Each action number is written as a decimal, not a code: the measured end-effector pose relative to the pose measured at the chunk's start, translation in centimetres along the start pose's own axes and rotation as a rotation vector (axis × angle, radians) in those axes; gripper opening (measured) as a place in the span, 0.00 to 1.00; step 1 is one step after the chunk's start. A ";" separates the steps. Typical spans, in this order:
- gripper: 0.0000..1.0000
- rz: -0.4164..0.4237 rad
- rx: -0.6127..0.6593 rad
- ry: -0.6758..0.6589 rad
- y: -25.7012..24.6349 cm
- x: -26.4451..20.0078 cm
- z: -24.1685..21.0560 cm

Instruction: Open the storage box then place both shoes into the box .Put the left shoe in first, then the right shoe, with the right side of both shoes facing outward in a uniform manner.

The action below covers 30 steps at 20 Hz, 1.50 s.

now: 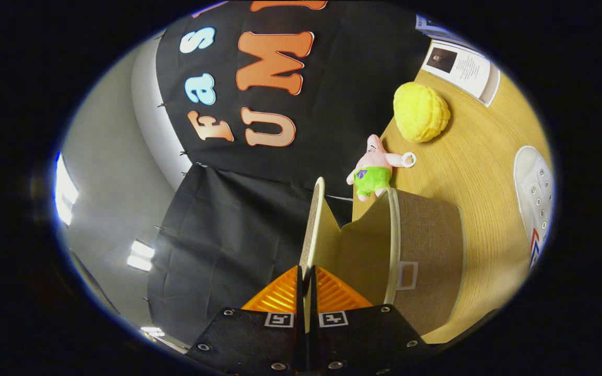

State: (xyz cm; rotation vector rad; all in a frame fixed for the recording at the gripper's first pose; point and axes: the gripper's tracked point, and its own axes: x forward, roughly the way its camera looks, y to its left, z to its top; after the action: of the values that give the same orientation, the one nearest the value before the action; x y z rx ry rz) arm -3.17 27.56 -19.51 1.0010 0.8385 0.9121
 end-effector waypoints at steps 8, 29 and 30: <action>0.02 -0.140 -0.188 -0.063 7.3 3.8 -1.4; 0.16 -0.244 -0.587 0.078 12.7 19.1 -11.5; 0.18 -0.248 -0.593 0.067 12.6 19.0 -11.2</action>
State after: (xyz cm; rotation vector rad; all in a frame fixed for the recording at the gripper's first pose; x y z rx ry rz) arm -8.84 51.76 -14.17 0.3452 0.6682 0.9062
